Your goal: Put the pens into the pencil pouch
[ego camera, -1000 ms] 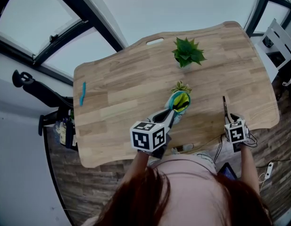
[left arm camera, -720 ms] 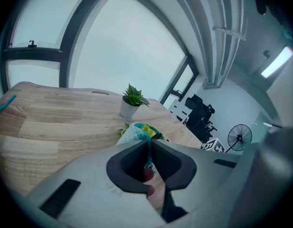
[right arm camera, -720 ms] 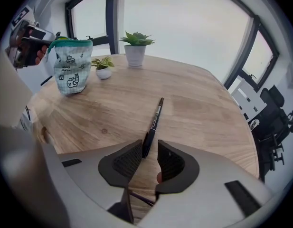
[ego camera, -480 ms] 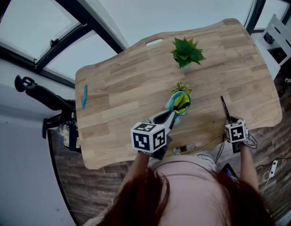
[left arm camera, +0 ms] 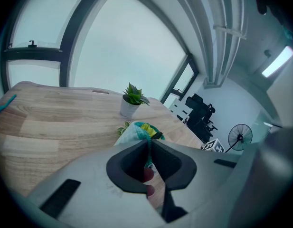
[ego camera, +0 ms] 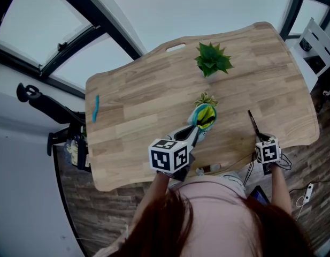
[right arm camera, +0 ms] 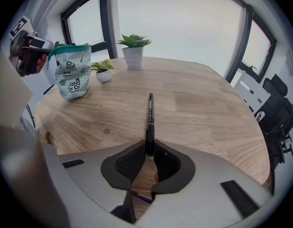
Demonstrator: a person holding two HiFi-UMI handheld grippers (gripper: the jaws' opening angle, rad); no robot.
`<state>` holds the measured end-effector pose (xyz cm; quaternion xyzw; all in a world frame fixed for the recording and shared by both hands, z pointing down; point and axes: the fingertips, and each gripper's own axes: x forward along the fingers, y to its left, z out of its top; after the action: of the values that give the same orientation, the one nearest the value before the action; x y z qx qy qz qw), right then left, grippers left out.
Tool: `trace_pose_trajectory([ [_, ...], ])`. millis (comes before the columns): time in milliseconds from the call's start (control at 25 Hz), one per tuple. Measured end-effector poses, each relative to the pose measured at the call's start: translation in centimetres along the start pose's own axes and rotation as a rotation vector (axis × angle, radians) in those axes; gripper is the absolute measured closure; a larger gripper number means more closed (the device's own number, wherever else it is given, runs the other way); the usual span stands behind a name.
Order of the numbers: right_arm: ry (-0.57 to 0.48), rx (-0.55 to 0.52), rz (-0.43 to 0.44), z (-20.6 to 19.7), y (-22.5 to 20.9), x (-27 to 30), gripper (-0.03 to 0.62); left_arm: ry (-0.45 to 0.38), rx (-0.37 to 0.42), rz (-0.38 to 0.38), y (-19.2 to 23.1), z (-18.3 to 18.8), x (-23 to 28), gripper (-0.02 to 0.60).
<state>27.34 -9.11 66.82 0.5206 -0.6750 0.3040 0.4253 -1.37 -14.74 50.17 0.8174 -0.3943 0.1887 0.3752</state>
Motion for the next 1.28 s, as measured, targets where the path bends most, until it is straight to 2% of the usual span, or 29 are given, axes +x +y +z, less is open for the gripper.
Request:
trace_pose_trajectory([
  [760,-0.133,-0.111,0.014,5.9,1.3,-4.1,0.546,-0.022,-0.014,-0.014,0.1,-0.4,-0.2,0.561],
  [1280,-0.195,-0.235,0.089,10.2,4.7,-7.0,0.546,-0.042,-0.035,-0.026,0.1,-0.6,-0.5,0.561],
])
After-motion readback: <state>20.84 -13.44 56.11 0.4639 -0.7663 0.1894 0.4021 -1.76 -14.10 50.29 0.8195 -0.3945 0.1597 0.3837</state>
